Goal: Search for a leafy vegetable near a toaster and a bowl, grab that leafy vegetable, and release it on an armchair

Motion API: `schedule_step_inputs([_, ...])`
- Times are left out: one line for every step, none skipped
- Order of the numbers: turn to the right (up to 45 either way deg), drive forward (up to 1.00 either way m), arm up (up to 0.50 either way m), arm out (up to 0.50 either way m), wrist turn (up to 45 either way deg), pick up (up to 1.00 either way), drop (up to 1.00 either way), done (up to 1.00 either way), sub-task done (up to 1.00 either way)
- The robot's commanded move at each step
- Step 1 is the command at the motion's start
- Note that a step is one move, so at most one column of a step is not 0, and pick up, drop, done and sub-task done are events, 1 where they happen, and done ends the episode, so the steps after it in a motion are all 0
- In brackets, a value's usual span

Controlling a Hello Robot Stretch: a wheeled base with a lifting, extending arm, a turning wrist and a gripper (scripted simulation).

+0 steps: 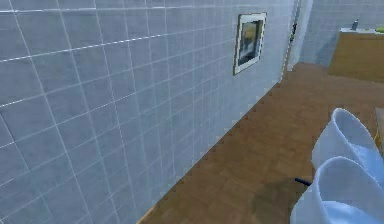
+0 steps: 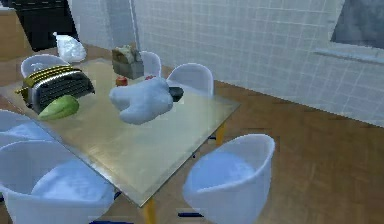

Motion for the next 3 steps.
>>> schedule_step_inputs([0.0,0.3,0.0,0.0,0.0,0.0,0.0,0.0,0.0])
schedule_step_inputs([-21.0,0.0,0.0,0.0,0.0,0.0,0.0,0.0,0.0])
schedule_step_inputs([39.0,0.0,0.0,0.0,0.0,0.0,0.0,0.0,0.0])
